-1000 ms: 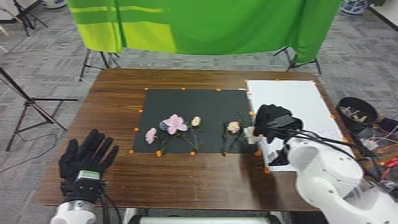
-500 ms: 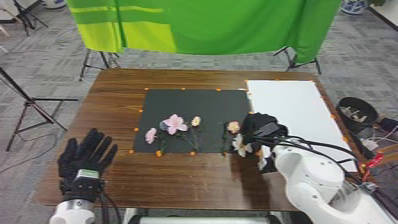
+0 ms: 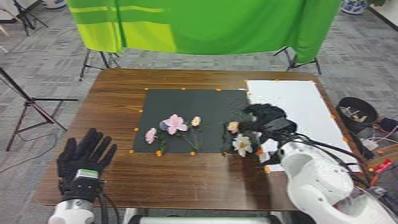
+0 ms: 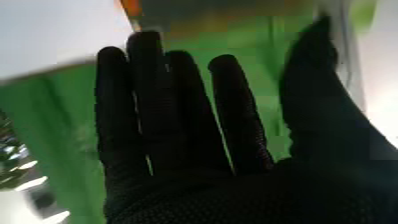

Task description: Arrange flowers

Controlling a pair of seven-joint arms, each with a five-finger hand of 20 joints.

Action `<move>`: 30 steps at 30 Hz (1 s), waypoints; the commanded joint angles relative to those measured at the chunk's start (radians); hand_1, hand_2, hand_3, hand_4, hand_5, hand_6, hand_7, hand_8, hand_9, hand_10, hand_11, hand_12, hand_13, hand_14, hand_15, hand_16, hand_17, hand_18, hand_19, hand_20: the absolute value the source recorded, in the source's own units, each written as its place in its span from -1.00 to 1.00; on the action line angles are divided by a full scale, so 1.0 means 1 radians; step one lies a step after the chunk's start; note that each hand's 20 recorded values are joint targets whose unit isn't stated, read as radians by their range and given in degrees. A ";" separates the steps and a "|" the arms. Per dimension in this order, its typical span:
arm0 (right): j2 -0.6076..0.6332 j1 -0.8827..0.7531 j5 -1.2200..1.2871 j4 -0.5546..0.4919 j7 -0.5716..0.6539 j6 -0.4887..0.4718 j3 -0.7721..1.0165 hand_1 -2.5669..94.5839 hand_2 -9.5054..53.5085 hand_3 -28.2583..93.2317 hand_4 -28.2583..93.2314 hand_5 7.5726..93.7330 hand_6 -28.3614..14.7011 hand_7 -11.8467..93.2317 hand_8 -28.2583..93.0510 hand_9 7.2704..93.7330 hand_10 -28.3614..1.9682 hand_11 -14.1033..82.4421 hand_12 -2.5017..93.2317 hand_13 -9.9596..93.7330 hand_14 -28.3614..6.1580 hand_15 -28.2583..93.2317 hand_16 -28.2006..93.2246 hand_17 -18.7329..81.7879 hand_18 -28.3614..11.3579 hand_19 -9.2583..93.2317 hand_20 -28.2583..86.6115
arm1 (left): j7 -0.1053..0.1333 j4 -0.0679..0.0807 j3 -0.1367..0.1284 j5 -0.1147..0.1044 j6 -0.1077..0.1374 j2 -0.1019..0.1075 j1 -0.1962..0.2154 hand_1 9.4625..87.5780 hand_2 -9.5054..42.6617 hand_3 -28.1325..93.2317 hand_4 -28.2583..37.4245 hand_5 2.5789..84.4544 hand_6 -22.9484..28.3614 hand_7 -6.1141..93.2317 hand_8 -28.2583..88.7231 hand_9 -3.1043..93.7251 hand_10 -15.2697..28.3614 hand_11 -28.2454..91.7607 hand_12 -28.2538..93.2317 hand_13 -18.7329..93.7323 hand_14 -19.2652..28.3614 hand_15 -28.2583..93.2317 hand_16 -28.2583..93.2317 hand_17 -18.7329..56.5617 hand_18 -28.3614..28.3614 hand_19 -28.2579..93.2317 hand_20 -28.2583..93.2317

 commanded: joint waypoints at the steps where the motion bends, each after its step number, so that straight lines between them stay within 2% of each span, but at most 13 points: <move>1: -0.083 -0.031 0.741 0.028 -0.321 0.122 0.249 -0.55 -0.39 0.78 -1.00 -0.22 0.21 -0.50 -0.73 -0.21 -0.05 -0.60 -0.69 -0.06 -0.17 -0.33 -0.19 -0.26 -0.43 -0.20 -0.16 | -0.035 0.023 -0.024 0.075 -0.049 0.031 -0.044 -0.57 0.00 0.61 -1.00 0.06 0.29 -0.60 -0.66 -0.16 0.40 -0.11 -0.35 -0.16 0.49 0.17 -0.66 -0.66 0.59 0.14 -0.26; 2: -0.092 -0.033 0.794 0.033 -0.359 0.138 0.261 -0.59 -0.37 0.78 -1.00 -0.24 0.23 -0.51 -0.73 -0.23 -0.06 -0.62 -0.69 -0.09 -0.18 -0.35 -0.18 -0.27 -0.43 -0.25 -0.16 | -0.045 0.035 -0.027 0.071 -0.058 0.038 -0.057 -0.58 0.00 0.60 -1.00 0.05 0.28 -0.61 -0.66 -0.16 0.40 -0.12 -0.35 -0.16 0.49 0.16 -0.65 -0.66 0.58 0.14 -0.27; 3: -0.099 -0.035 0.847 0.039 -0.395 0.146 0.271 -0.62 -0.36 0.78 -1.00 -0.25 0.24 -0.52 -0.73 -0.24 -0.06 -0.62 -0.70 -0.10 -0.18 -0.35 -0.18 -0.28 -0.43 -0.27 -0.16 | -0.041 0.037 -0.025 0.057 -0.046 0.052 -0.068 -0.59 0.00 0.60 -1.00 0.04 0.28 -0.63 -0.66 -0.17 0.40 -0.13 -0.35 -0.17 0.48 0.14 -0.65 -0.66 0.58 0.13 -0.27; 4: -0.102 -0.035 0.906 0.045 -0.435 0.163 0.274 -0.67 -0.34 0.79 -1.00 -0.25 0.24 -0.53 -0.72 -0.24 -0.05 -0.63 -0.70 -0.11 -0.18 -0.36 -0.18 -0.28 -0.43 -0.30 -0.16 | -0.046 0.043 -0.027 0.061 -0.047 0.063 -0.081 -0.59 0.00 0.59 -1.00 0.04 0.28 -0.64 -0.65 -0.18 0.41 -0.15 -0.35 -0.18 0.48 0.13 -0.65 -0.66 0.57 0.13 -0.28; 5: -0.106 -0.035 0.968 0.047 -0.462 0.175 0.279 -0.71 -0.33 0.79 -1.00 -0.25 0.25 -0.53 -0.72 -0.24 -0.03 -0.63 -0.71 -0.11 -0.17 -0.36 -0.19 -0.28 -0.43 -0.33 -0.16 | -0.059 0.054 -0.032 0.081 -0.063 0.070 -0.092 -0.60 0.01 0.59 -1.00 0.03 0.28 -0.65 -0.65 -0.19 0.41 -0.15 -0.36 -0.19 0.48 0.12 -0.65 -0.67 0.57 0.12 -0.28; 6: -0.113 -0.040 1.026 0.045 -0.473 0.171 0.291 -0.75 -0.33 0.79 -1.00 -0.24 0.27 -0.54 -0.72 -0.24 -0.01 -0.63 -0.71 -0.12 -0.15 -0.36 -0.19 -0.28 -0.42 -0.36 -0.15 | -0.075 0.060 -0.038 0.103 -0.065 0.076 -0.102 -0.60 0.01 0.59 -1.00 0.02 0.28 -0.67 -0.65 -0.20 0.41 -0.17 -0.36 -0.20 0.48 0.10 -0.65 -0.66 0.57 0.12 -0.28; 8: -0.132 -0.053 1.124 0.045 -0.486 0.125 0.329 -0.82 -0.32 0.79 -1.00 -0.24 0.29 -0.55 -0.72 -0.23 0.01 -0.63 -0.72 -0.14 -0.10 -0.37 -0.19 -0.28 -0.41 -0.41 -0.15 | -0.088 0.072 -0.045 0.119 -0.077 0.091 -0.126 -0.62 0.00 0.59 -1.00 0.00 0.27 -0.69 -0.64 -0.23 0.41 -0.19 -0.36 -0.23 0.46 0.07 -0.65 -0.66 0.56 0.10 -0.30; 10: -0.147 -0.062 1.178 0.046 -0.488 0.105 0.351 -0.87 -0.33 0.78 -1.00 -0.25 0.30 -0.57 -0.72 -0.26 0.03 -0.63 -0.74 -0.18 -0.09 -0.39 -0.20 -0.29 -0.40 -0.47 -0.15 | -0.098 0.084 -0.056 0.116 -0.099 0.099 -0.146 -0.63 0.00 0.58 -1.00 -0.04 0.25 -0.72 -0.64 -0.27 0.40 -0.21 -0.37 -0.25 0.45 0.02 -0.66 -0.66 0.55 0.09 -0.31; 14: -0.166 -0.088 1.205 0.032 -0.463 0.050 0.389 -0.92 -0.38 0.78 -1.00 -0.31 0.32 -0.60 -0.71 -0.33 0.00 -0.65 -0.75 -0.24 -0.12 -0.41 -0.22 -0.30 -0.43 -0.54 -0.15 | -0.101 0.095 -0.073 0.117 -0.110 0.114 -0.169 -0.65 -0.01 0.56 -1.00 -0.12 0.23 -0.78 -0.62 -0.34 0.38 -0.27 -0.38 -0.31 0.40 -0.08 -0.66 -0.66 0.53 0.06 -0.34; 19: -0.184 -0.093 1.212 0.032 -0.431 -0.001 0.405 -0.92 -0.41 0.78 -1.00 -0.36 0.31 -0.62 -0.70 -0.38 -0.01 -0.66 -0.75 -0.28 -0.13 -0.43 -0.22 -0.31 -0.46 -0.58 -0.16 | -0.080 0.101 -0.078 0.109 -0.108 0.113 -0.173 -0.67 -0.02 0.55 -1.00 -0.19 0.20 -0.82 -0.62 -0.42 0.35 -0.32 -0.39 -0.38 0.33 -0.17 -0.67 -0.67 0.51 0.03 -0.36; 23: -0.189 -0.086 1.194 0.034 -0.428 -0.028 0.406 -0.91 -0.44 0.78 -1.00 -0.37 0.27 -0.63 -0.69 -0.39 -0.03 -0.66 -0.75 -0.30 -0.09 -0.44 -0.23 -0.32 -0.40 -0.62 -0.18 | -0.055 0.114 -0.082 0.117 -0.125 0.109 -0.186 -0.68 -0.03 0.55 -1.00 -0.22 0.19 -0.83 -0.62 -0.46 0.32 -0.34 -0.41 -0.42 0.29 -0.22 -0.67 -0.67 0.50 0.01 -0.37; 28: -0.184 -0.052 1.175 0.042 -0.426 -0.051 0.394 -0.87 -0.58 0.78 -1.00 -0.39 0.21 -0.65 -0.69 -0.42 -0.05 -0.67 -0.76 -0.33 -0.02 -0.46 -0.25 -0.33 -0.33 -0.65 -0.18 | -0.026 0.110 -0.086 0.125 -0.116 0.123 -0.200 -0.69 -0.03 0.55 -1.00 -0.24 0.17 -0.85 -0.62 -0.50 0.28 -0.37 -0.42 -0.45 0.24 -0.28 -0.66 -0.67 0.47 -0.02 -0.38; 30: -0.180 -0.054 1.166 0.042 -0.426 -0.046 0.395 -0.87 -0.62 0.78 -1.00 -0.41 0.19 -0.66 -0.69 -0.43 -0.06 -0.67 -0.76 -0.34 -0.01 -0.47 -0.26 -0.34 -0.33 -0.64 -0.18 | -0.026 0.112 -0.076 0.123 -0.114 0.123 -0.220 -0.69 -0.04 0.56 -1.00 -0.25 0.17 -0.85 -0.61 -0.50 0.28 -0.37 -0.42 -0.45 0.23 -0.28 -0.66 -0.67 0.45 -0.03 -0.39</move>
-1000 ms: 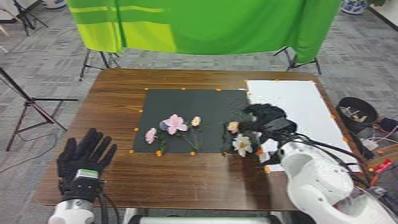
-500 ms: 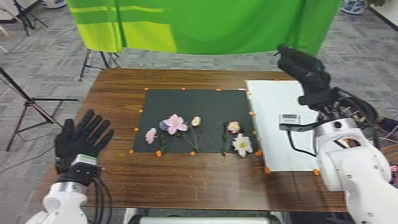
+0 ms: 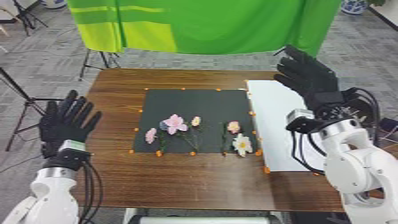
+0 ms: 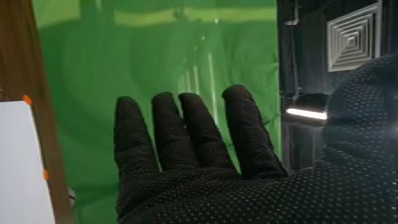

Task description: Arrange flowers

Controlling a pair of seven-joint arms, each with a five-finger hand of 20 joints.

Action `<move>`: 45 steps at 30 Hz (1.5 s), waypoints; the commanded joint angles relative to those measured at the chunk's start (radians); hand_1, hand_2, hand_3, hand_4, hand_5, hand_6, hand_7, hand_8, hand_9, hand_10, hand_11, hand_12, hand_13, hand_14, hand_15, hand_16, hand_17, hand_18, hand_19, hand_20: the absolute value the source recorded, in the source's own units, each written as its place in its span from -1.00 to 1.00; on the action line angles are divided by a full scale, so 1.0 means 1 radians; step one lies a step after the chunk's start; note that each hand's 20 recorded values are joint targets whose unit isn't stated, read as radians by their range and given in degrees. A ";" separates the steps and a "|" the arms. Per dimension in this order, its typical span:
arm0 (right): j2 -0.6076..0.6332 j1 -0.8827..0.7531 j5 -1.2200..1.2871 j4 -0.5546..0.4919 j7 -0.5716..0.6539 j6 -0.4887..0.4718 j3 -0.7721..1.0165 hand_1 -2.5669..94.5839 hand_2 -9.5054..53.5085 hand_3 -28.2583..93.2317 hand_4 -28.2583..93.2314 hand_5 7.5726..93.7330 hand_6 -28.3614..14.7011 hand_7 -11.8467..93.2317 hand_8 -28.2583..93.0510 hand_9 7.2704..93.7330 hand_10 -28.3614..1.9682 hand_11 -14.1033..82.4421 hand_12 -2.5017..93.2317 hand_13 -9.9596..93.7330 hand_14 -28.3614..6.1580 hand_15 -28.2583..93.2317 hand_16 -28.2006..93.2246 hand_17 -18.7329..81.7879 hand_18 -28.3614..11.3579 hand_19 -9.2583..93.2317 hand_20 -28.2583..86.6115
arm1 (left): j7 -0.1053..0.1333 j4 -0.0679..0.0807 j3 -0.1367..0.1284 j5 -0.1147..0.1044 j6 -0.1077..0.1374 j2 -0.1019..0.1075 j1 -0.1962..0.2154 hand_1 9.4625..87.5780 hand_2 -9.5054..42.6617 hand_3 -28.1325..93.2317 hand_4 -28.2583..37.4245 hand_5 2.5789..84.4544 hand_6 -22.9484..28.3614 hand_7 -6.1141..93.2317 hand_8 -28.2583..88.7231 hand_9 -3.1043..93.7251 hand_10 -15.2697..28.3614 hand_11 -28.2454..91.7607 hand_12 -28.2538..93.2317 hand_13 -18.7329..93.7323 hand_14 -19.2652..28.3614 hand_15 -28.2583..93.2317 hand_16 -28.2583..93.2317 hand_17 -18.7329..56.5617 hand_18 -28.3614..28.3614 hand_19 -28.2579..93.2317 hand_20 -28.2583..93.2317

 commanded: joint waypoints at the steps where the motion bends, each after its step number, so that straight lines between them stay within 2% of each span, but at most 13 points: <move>1: -0.005 0.009 -0.063 -0.002 0.003 -0.023 -0.003 -0.86 -0.63 0.78 -1.00 -0.41 0.19 -0.66 -0.69 -0.44 -0.06 -0.68 -0.76 -0.34 -0.01 -0.47 -0.26 -0.35 -0.34 -0.63 -0.18 | 0.028 0.009 0.008 0.015 -0.008 0.016 -0.048 -0.69 -0.04 0.56 -1.00 -0.25 0.17 -0.85 -0.61 -0.51 0.28 -0.37 -0.42 -0.45 0.23 -0.28 -0.66 -0.67 0.45 -0.04 -0.39; 3: -0.014 -0.012 -0.048 -0.009 0.014 -0.006 0.003 -0.86 -0.64 0.78 -1.00 -0.42 0.18 -0.66 -0.69 -0.44 -0.06 -0.68 -0.76 -0.35 -0.01 -0.47 -0.26 -0.36 -0.34 -0.63 -0.18 | 0.025 0.016 0.024 0.017 -0.002 0.017 -0.066 -0.69 -0.04 0.56 -1.00 -0.25 0.17 -0.85 -0.61 -0.51 0.27 -0.37 -0.42 -0.46 0.23 -0.29 -0.66 -0.66 0.44 -0.05 -0.39; 8: -0.035 -0.036 -0.060 -0.011 0.035 -0.005 0.007 -0.85 -0.67 0.77 -0.99 -0.42 0.14 -0.67 -0.68 -0.45 -0.06 -0.68 -0.76 -0.36 -0.01 -0.48 -0.27 -0.36 -0.34 -0.62 -0.19 | 0.035 0.001 0.010 0.038 0.001 -0.008 -0.021 -0.69 -0.04 0.56 -1.00 -0.26 0.17 -0.85 -0.61 -0.53 0.26 -0.38 -0.43 -0.47 0.22 -0.30 -0.65 -0.67 0.43 -0.06 -0.39; 10: -0.047 -0.073 -0.057 -0.029 0.042 0.013 0.018 -0.84 -0.67 0.77 -0.99 -0.42 0.14 -0.68 -0.68 -0.45 -0.06 -0.68 -0.77 -0.36 0.02 -0.48 -0.28 -0.36 -0.33 -0.61 -0.20 | 0.031 -0.005 0.005 0.029 0.001 -0.012 -0.016 -0.69 -0.04 0.56 -1.00 -0.26 0.17 -0.85 -0.61 -0.53 0.26 -0.38 -0.43 -0.48 0.21 -0.32 -0.65 -0.67 0.42 -0.06 -0.39; 13: -0.044 -0.043 -0.064 -0.021 0.031 -0.020 0.005 -0.84 -0.68 0.78 -0.99 -0.41 0.12 -0.68 -0.68 -0.45 -0.06 -0.68 -0.77 -0.36 0.05 -0.48 -0.29 -0.36 -0.24 -0.63 -0.22 | 0.067 -0.013 -0.006 0.034 0.001 0.011 -0.021 -0.69 -0.04 0.56 -1.00 -0.26 0.17 -0.85 -0.62 -0.54 0.25 -0.38 -0.43 -0.49 0.19 -0.33 -0.65 -0.67 0.41 -0.08 -0.39; 15: -0.034 -0.044 -0.090 -0.027 0.027 -0.024 0.007 -0.84 -0.69 0.78 -0.99 -0.41 0.05 -0.69 -0.69 -0.44 -0.06 -0.68 -0.77 -0.36 0.08 -0.49 -0.30 -0.34 -0.14 -0.66 -0.23 | 0.068 -0.013 -0.004 0.036 -0.006 0.016 -0.027 -0.69 -0.04 0.56 -1.00 -0.26 0.17 -0.85 -0.62 -0.54 0.25 -0.39 -0.43 -0.50 0.18 -0.34 -0.65 -0.67 0.41 -0.08 -0.39; 18: -0.036 -0.045 -0.074 -0.030 0.010 0.014 -0.007 -0.84 -0.69 0.78 -0.99 -0.41 -0.08 -0.71 -0.69 -0.44 -0.07 -0.68 -0.78 -0.36 0.10 -0.49 -0.33 -0.31 -0.03 -0.71 -0.24 | 0.073 -0.017 0.011 0.026 -0.007 0.001 -0.030 -0.69 -0.04 0.56 -1.00 -0.31 0.18 -0.88 -0.62 -0.56 0.23 -0.39 -0.44 -0.50 0.16 -0.35 -0.66 -0.66 0.39 -0.10 -0.40; 22: -0.040 -0.048 -0.063 -0.030 0.022 0.025 -0.017 -0.83 -0.72 0.80 -0.99 -0.42 -0.19 -0.73 -0.69 -0.42 -0.08 -0.68 -0.79 -0.35 0.10 -0.49 -0.35 -0.28 0.04 -0.72 -0.23 | 0.072 -0.029 -0.001 0.030 -0.007 -0.027 -0.002 -0.68 -0.05 0.56 -1.00 -0.41 0.19 -0.92 -0.64 -0.59 0.19 -0.41 -0.47 -0.50 0.13 -0.36 -0.67 -0.64 0.35 -0.12 -0.41; 29: -0.032 -0.033 -0.080 -0.031 0.008 0.037 -0.028 -0.81 -0.72 0.81 -0.99 -0.39 -0.22 -0.72 -0.70 -0.41 -0.10 -0.67 -0.80 -0.35 0.11 -0.48 -0.38 -0.26 0.10 -0.76 -0.22 | 0.090 -0.044 -0.012 0.036 -0.003 -0.022 0.005 -0.67 -0.06 0.57 -1.00 -0.48 0.29 -0.88 -0.69 -0.60 0.18 -0.38 -0.55 -0.50 0.13 -0.32 -0.75 -0.60 0.32 -0.12 -0.42; 35: -0.035 -0.038 -0.082 -0.036 0.012 0.037 -0.022 -0.81 -0.73 0.81 -0.99 -0.34 -0.11 -0.69 -0.70 -0.43 -0.10 -0.67 -0.79 -0.47 0.10 -0.52 -0.38 -0.36 0.02 -0.75 -0.22 | 0.081 -0.058 -0.025 0.035 0.010 -0.043 0.037 -0.66 -0.05 0.57 -1.00 -0.50 0.27 -0.87 -0.69 -0.62 0.16 -0.36 -0.58 -0.53 0.10 -0.31 -0.77 -0.60 0.31 -0.12 -0.43; 38: -0.036 -0.018 -0.069 -0.019 0.007 0.041 -0.040 -0.80 -0.72 0.81 -0.99 -0.25 -0.15 -0.69 -0.70 -0.41 -0.11 -0.67 -0.79 -0.44 0.16 -0.52 -0.38 -0.35 0.03 -0.75 -0.24 | 0.083 -0.066 -0.039 0.020 0.004 -0.045 0.059 -0.66 -0.06 0.58 -1.00 -0.36 0.42 -0.88 -0.69 -0.47 0.33 -0.32 -0.56 -0.51 0.13 -0.30 -0.78 -0.60 0.28 -0.12 -0.44; 42: -0.041 -0.031 -0.059 -0.026 -0.002 0.028 -0.034 -0.77 -0.70 0.82 -0.98 -0.23 -0.17 -0.69 -0.71 -0.35 -0.10 -0.66 -0.80 -0.36 0.18 -0.49 -0.40 -0.27 0.11 -0.75 -0.24 | 0.136 -0.084 -0.053 0.005 0.045 -0.037 0.079 -0.67 -0.05 0.59 -1.00 -0.25 0.51 -0.90 -0.67 -0.41 0.40 -0.31 -0.54 -0.48 0.19 -0.25 -0.79 -0.58 0.23 -0.13 -0.45; 45: -0.039 -0.046 -0.057 -0.033 -0.017 0.057 -0.029 -0.76 -0.71 0.83 -0.98 -0.21 -0.18 -0.68 -0.71 -0.30 -0.11 -0.64 -0.80 -0.32 0.16 -0.48 -0.41 -0.24 0.13 -0.75 -0.23 | 0.158 -0.089 -0.035 -0.025 0.082 -0.037 0.072 -0.65 -0.06 0.61 -1.00 -0.18 0.49 -0.87 -0.67 -0.40 0.40 -0.30 -0.54 -0.47 0.20 -0.23 -0.80 -0.57 0.23 -0.13 -0.45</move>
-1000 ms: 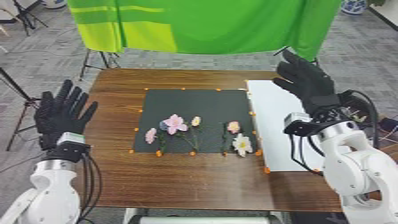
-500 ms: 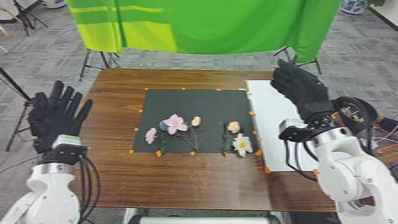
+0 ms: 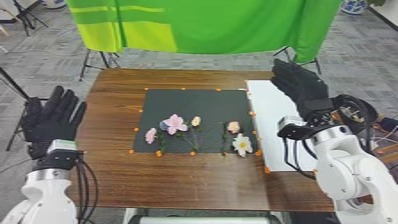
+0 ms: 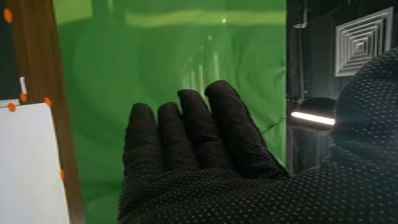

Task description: Arrange flowers

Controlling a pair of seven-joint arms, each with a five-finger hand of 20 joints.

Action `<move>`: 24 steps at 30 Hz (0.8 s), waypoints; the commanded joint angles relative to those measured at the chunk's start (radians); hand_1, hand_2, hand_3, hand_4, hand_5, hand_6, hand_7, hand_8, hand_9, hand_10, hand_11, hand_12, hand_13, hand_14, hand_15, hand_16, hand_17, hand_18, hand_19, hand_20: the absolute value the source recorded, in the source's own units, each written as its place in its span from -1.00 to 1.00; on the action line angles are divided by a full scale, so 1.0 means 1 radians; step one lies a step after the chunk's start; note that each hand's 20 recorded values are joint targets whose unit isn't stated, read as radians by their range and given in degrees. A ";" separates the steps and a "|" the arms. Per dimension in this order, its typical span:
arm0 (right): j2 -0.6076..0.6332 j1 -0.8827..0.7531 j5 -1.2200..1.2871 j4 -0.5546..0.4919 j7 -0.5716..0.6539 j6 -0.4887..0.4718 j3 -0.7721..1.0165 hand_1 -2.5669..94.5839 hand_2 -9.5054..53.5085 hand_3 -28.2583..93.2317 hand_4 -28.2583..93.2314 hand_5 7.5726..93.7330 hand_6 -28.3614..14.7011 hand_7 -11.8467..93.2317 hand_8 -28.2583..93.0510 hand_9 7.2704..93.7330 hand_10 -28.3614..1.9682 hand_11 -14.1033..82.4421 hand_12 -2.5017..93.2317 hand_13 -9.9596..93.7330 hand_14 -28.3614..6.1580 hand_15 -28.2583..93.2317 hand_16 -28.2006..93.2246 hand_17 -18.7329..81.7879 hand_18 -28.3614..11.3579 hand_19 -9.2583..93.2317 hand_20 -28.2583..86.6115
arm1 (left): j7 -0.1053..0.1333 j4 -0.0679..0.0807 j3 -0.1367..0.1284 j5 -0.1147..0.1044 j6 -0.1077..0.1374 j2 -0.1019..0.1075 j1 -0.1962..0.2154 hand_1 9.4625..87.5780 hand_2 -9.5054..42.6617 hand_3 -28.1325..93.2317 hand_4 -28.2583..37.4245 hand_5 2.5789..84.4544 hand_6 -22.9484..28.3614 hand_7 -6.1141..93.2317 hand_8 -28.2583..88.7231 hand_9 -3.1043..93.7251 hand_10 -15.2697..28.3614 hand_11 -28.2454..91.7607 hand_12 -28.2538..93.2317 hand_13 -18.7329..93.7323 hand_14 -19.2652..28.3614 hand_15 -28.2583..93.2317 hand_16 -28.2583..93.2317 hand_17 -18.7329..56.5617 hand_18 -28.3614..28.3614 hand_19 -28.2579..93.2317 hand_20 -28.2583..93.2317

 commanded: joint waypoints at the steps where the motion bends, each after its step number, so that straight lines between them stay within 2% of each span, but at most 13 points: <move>1: -0.007 -0.021 0.016 -0.012 -0.032 0.031 0.003 -0.76 -0.71 0.83 -0.98 -0.19 -0.18 -0.67 -0.71 -0.28 -0.11 -0.64 -0.80 -0.30 0.17 -0.47 -0.41 -0.23 0.13 -0.75 -0.23 | 0.081 -0.022 0.011 -0.067 0.079 -0.004 0.025 -0.64 -0.06 0.61 -1.00 -0.12 0.46 -0.84 -0.65 -0.40 0.40 -0.27 -0.52 -0.45 0.23 -0.22 -0.79 -0.57 0.25 -0.11 -0.44; 2: -0.009 -0.019 0.032 -0.009 -0.033 0.036 0.000 -0.75 -0.72 0.84 -0.99 -0.17 -0.17 -0.66 -0.72 -0.26 -0.12 -0.63 -0.80 -0.29 0.16 -0.46 -0.41 -0.22 0.13 -0.75 -0.22 | 0.083 -0.026 0.010 -0.082 0.071 -0.009 0.033 -0.63 -0.07 0.62 -1.00 -0.07 0.42 -0.80 -0.64 -0.37 0.41 -0.25 -0.49 -0.41 0.29 -0.20 -0.75 -0.58 0.27 -0.09 -0.44; 3: -0.011 -0.023 0.045 -0.012 -0.037 0.038 0.001 -0.75 -0.72 0.84 -0.99 -0.14 -0.17 -0.66 -0.72 -0.24 -0.11 -0.63 -0.80 -0.27 0.16 -0.45 -0.41 -0.21 0.13 -0.75 -0.21 | 0.074 -0.025 0.004 -0.081 0.050 -0.017 0.043 -0.62 -0.07 0.62 -1.00 -0.05 0.41 -0.78 -0.63 -0.34 0.42 -0.24 -0.46 -0.38 0.32 -0.19 -0.73 -0.59 0.29 -0.08 -0.44; 4: -0.006 -0.027 0.055 -0.015 -0.049 0.048 -0.005 -0.74 -0.71 0.84 -0.99 -0.11 -0.16 -0.65 -0.73 -0.21 -0.10 -0.62 -0.80 -0.25 0.14 -0.43 -0.42 -0.20 0.11 -0.75 -0.20 | 0.074 -0.027 0.000 -0.079 0.049 -0.017 0.049 -0.62 -0.07 0.62 -1.00 -0.03 0.40 -0.77 -0.63 -0.30 0.43 -0.23 -0.45 -0.34 0.36 -0.17 -0.71 -0.59 0.31 -0.07 -0.44; 6: -0.009 -0.037 0.034 -0.021 -0.053 0.042 -0.002 -0.73 -0.69 0.84 -0.99 -0.04 -0.15 -0.64 -0.73 -0.15 -0.09 -0.61 -0.80 -0.21 0.10 -0.41 -0.43 -0.19 0.07 -0.73 -0.18 | 0.075 -0.034 -0.015 -0.070 0.068 -0.016 0.067 -0.61 -0.06 0.62 -1.00 -0.01 0.40 -0.75 -0.63 -0.25 0.44 -0.21 -0.43 -0.28 0.39 -0.14 -0.69 -0.59 0.34 -0.06 -0.43; 10: -0.016 -0.066 0.045 -0.037 -0.032 0.032 0.025 -0.72 -0.69 0.85 -0.99 0.02 -0.12 -0.62 -0.74 -0.07 -0.08 -0.59 -0.79 -0.15 0.05 -0.37 -0.44 -0.19 0.02 -0.72 -0.16 | 0.083 -0.034 -0.018 -0.098 0.070 -0.021 0.068 -0.61 -0.06 0.62 -1.00 -0.01 0.40 -0.75 -0.64 -0.24 0.43 -0.21 -0.41 -0.23 0.41 -0.10 -0.68 -0.60 0.40 -0.03 -0.42; 11: -0.014 -0.059 0.053 -0.034 -0.035 0.031 0.022 -0.72 -0.68 0.84 -0.99 0.02 -0.11 -0.62 -0.74 -0.06 -0.07 -0.59 -0.79 -0.14 0.04 -0.36 -0.44 -0.19 0.00 -0.71 -0.15 | 0.086 -0.033 -0.022 -0.090 0.058 -0.018 0.070 -0.61 -0.06 0.62 -1.00 -0.01 0.40 -0.75 -0.64 -0.24 0.42 -0.21 -0.40 -0.21 0.45 -0.06 -0.67 -0.61 0.41 -0.02 -0.41; 14: -0.008 -0.054 0.044 -0.035 -0.037 0.004 0.031 -0.71 -0.68 0.84 -0.99 0.05 -0.08 -0.61 -0.74 -0.04 -0.08 -0.59 -0.78 -0.10 0.00 -0.34 -0.44 -0.19 -0.06 -0.69 -0.14 | 0.092 -0.031 -0.021 -0.079 0.055 -0.002 0.059 -0.61 -0.06 0.62 -1.00 -0.01 0.38 -0.74 -0.64 -0.22 0.41 -0.20 -0.39 -0.18 0.48 -0.02 -0.67 -0.61 0.44 -0.01 -0.41; 15: -0.015 -0.052 0.040 -0.033 -0.031 -0.012 0.034 -0.71 -0.67 0.84 -0.99 0.05 -0.08 -0.61 -0.74 -0.04 -0.08 -0.59 -0.78 -0.10 0.00 -0.33 -0.44 -0.20 -0.06 -0.69 -0.13 | 0.090 -0.031 -0.022 -0.076 0.058 -0.003 0.061 -0.61 -0.06 0.61 -1.00 -0.01 0.37 -0.73 -0.63 -0.21 0.40 -0.20 -0.39 -0.18 0.48 -0.02 -0.67 -0.62 0.44 0.00 -0.40; 18: -0.011 -0.059 0.047 -0.037 -0.026 -0.012 0.032 -0.71 -0.67 0.84 -0.99 0.05 -0.06 -0.61 -0.74 -0.03 -0.08 -0.59 -0.77 -0.09 0.00 -0.32 -0.43 -0.21 -0.10 -0.69 -0.13 | 0.083 -0.032 -0.020 -0.087 0.059 -0.008 0.062 -0.61 -0.06 0.62 -1.00 0.00 0.35 -0.71 -0.64 -0.20 0.40 -0.19 -0.39 -0.16 0.47 -0.02 -0.67 -0.62 0.45 0.00 -0.40; 21: -0.013 -0.063 0.005 -0.045 -0.010 0.034 0.023 -0.65 -0.60 0.84 -0.99 0.05 -0.02 -0.60 -0.74 -0.04 -0.10 -0.59 -0.77 -0.19 0.09 -0.36 -0.44 -0.24 -0.08 -0.70 -0.15 | 0.072 -0.036 -0.030 -0.070 0.045 -0.006 0.074 -0.61 -0.06 0.62 -1.00 0.01 0.33 -0.69 -0.64 -0.19 0.40 -0.19 -0.39 -0.16 0.47 -0.03 -0.67 -0.62 0.46 0.00 -0.40; 23: -0.022 -0.077 0.016 -0.051 -0.004 0.039 0.032 -0.60 -0.58 0.86 -0.99 0.12 0.02 -0.57 -0.74 -0.07 -0.08 -0.60 -0.77 -0.26 0.12 -0.38 -0.45 -0.27 -0.07 -0.71 -0.17 | 0.074 -0.035 -0.040 -0.049 0.028 -0.003 0.083 -0.61 -0.05 0.62 -1.00 0.13 0.34 -0.56 -0.63 -0.18 0.40 -0.19 -0.39 -0.16 0.47 -0.03 -0.67 -0.61 0.45 0.00 -0.40; 24: -0.016 -0.081 0.033 -0.052 -0.003 0.037 0.034 -0.59 -0.58 0.86 -0.99 0.15 0.05 -0.55 -0.73 -0.07 -0.08 -0.60 -0.77 -0.27 0.13 -0.38 -0.45 -0.27 -0.08 -0.71 -0.17 | 0.080 -0.035 -0.042 -0.048 0.030 -0.009 0.086 -0.60 -0.05 0.61 -1.00 0.20 0.33 -0.46 -0.64 -0.17 0.41 -0.19 -0.39 -0.16 0.47 -0.03 -0.67 -0.61 0.45 0.00 -0.40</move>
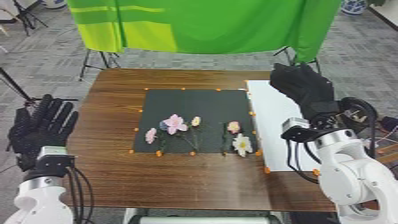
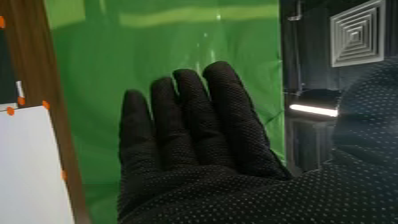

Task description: Arrange flowers

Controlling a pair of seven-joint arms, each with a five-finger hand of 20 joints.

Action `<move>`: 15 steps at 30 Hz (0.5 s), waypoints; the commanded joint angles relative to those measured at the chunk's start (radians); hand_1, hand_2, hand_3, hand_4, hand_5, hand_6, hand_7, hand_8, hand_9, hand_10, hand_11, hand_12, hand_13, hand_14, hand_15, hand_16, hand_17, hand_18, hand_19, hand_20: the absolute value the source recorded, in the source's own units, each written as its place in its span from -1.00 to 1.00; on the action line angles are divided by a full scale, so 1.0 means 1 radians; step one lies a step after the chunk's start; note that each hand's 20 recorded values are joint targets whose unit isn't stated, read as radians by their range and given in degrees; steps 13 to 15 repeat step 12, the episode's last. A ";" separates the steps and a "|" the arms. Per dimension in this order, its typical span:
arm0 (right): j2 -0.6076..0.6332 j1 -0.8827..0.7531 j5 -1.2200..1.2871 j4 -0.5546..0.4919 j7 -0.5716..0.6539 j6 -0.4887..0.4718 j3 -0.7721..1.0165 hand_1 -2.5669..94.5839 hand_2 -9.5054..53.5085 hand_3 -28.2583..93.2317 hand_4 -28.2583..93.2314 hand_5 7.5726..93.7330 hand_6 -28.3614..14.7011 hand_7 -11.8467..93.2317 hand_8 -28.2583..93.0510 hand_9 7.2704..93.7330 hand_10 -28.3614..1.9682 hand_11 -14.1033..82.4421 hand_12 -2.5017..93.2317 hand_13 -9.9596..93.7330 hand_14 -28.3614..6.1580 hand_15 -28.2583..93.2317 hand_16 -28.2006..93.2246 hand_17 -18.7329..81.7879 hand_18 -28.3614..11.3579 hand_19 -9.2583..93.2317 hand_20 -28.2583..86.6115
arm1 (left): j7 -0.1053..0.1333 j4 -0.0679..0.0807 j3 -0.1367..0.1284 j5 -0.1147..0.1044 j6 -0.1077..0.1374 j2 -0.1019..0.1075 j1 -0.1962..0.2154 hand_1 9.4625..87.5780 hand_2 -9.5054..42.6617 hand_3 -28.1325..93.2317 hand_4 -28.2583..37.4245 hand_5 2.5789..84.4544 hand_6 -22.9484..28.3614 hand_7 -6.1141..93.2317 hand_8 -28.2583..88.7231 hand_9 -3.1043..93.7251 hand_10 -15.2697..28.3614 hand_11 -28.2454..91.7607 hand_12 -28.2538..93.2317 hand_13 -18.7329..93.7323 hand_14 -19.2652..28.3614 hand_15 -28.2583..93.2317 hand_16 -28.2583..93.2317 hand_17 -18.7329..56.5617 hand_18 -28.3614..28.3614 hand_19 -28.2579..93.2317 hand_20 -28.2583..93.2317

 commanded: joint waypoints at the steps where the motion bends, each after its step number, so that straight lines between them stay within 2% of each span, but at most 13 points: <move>1: -0.010 -0.037 -0.002 -0.026 0.028 0.030 0.010 -0.59 -0.58 0.86 -0.99 0.18 0.08 -0.53 -0.73 -0.07 -0.07 -0.60 -0.77 -0.27 0.14 -0.38 -0.45 -0.28 -0.09 -0.71 -0.17 | 0.004 -0.009 -0.022 0.024 -0.030 -0.007 0.028 -0.60 -0.04 0.61 -1.00 0.26 0.33 -0.37 -0.65 -0.15 0.41 -0.18 -0.39 -0.16 0.47 -0.04 -0.67 -0.61 0.45 -0.01 -0.40; 4: 0.002 -0.037 -0.010 -0.029 0.022 0.032 0.015 -0.59 -0.58 0.86 -0.99 0.23 0.13 -0.47 -0.74 -0.07 -0.06 -0.60 -0.77 -0.26 0.09 -0.37 -0.45 -0.28 -0.14 -0.69 -0.18 | 0.002 -0.009 -0.007 0.000 -0.020 -0.008 0.019 -0.60 -0.04 0.61 -1.00 0.28 0.33 -0.28 -0.69 -0.14 0.41 -0.18 -0.39 -0.16 0.46 -0.04 -0.67 -0.61 0.45 -0.01 -0.40; 5: 0.008 -0.035 -0.008 -0.028 0.021 0.035 0.015 -0.59 -0.58 0.86 -0.99 0.23 0.13 -0.46 -0.74 -0.07 -0.05 -0.60 -0.77 -0.25 0.08 -0.37 -0.45 -0.29 -0.14 -0.69 -0.18 | 0.007 -0.009 -0.004 0.004 -0.025 -0.007 0.019 -0.60 -0.04 0.61 -1.00 0.26 0.32 -0.29 -0.69 -0.14 0.41 -0.18 -0.39 -0.16 0.46 -0.04 -0.67 -0.61 0.45 -0.01 -0.40; 7: 0.003 -0.040 -0.003 -0.031 0.040 0.031 0.027 -0.59 -0.59 0.85 -0.99 0.25 0.18 -0.41 -0.75 -0.03 -0.05 -0.59 -0.76 -0.21 0.02 -0.34 -0.44 -0.29 -0.21 -0.66 -0.18 | 0.002 -0.006 0.002 0.011 -0.032 -0.004 0.010 -0.60 -0.04 0.62 -1.00 0.23 0.32 -0.36 -0.70 -0.14 0.41 -0.18 -0.39 -0.16 0.46 -0.04 -0.67 -0.61 0.45 -0.01 -0.40; 8: -0.002 -0.044 -0.001 -0.032 0.050 0.017 0.038 -0.59 -0.59 0.85 -0.99 0.25 0.18 -0.40 -0.76 -0.02 -0.05 -0.58 -0.75 -0.18 -0.02 -0.33 -0.43 -0.29 -0.24 -0.64 -0.18 | 0.001 -0.006 0.003 0.011 -0.033 -0.003 0.011 -0.60 -0.04 0.62 -1.00 0.22 0.32 -0.41 -0.69 -0.14 0.42 -0.18 -0.39 -0.16 0.46 -0.03 -0.68 -0.61 0.45 0.00 -0.40; 9: -0.008 -0.051 -0.002 -0.034 0.058 0.007 0.049 -0.59 -0.59 0.85 -0.99 0.27 0.18 -0.39 -0.76 0.00 -0.05 -0.58 -0.75 -0.16 -0.04 -0.32 -0.41 -0.29 -0.26 -0.63 -0.18 | 0.003 -0.009 0.007 0.006 -0.023 0.003 0.011 -0.60 -0.04 0.62 -1.00 0.22 0.33 -0.45 -0.68 -0.13 0.42 -0.18 -0.39 -0.16 0.46 -0.03 -0.68 -0.61 0.45 0.00 -0.40; 12: 0.007 -0.075 -0.010 -0.038 0.056 0.014 0.069 -0.59 -0.58 0.84 -0.99 0.32 0.17 -0.39 -0.77 0.09 -0.10 -0.56 -0.74 -0.09 -0.07 -0.30 -0.39 -0.29 -0.31 -0.60 -0.17 | -0.009 0.001 0.023 0.007 -0.031 0.015 -0.002 -0.60 -0.04 0.62 -1.00 0.19 0.33 -0.58 -0.66 -0.11 0.42 -0.18 -0.39 -0.15 0.46 -0.04 -0.68 -0.61 0.46 0.00 -0.40; 15: 0.007 -0.075 -0.010 -0.038 0.056 0.014 0.069 -0.59 -0.58 0.84 -0.99 0.32 0.17 -0.39 -0.77 0.09 -0.10 -0.56 -0.74 -0.09 -0.07 -0.30 -0.39 -0.29 -0.31 -0.60 -0.17 | -0.009 0.001 0.023 0.007 -0.031 0.015 -0.002 -0.60 -0.04 0.62 -1.00 0.19 0.33 -0.58 -0.66 -0.11 0.42 -0.18 -0.39 -0.15 0.46 -0.04 -0.68 -0.61 0.46 0.00 -0.40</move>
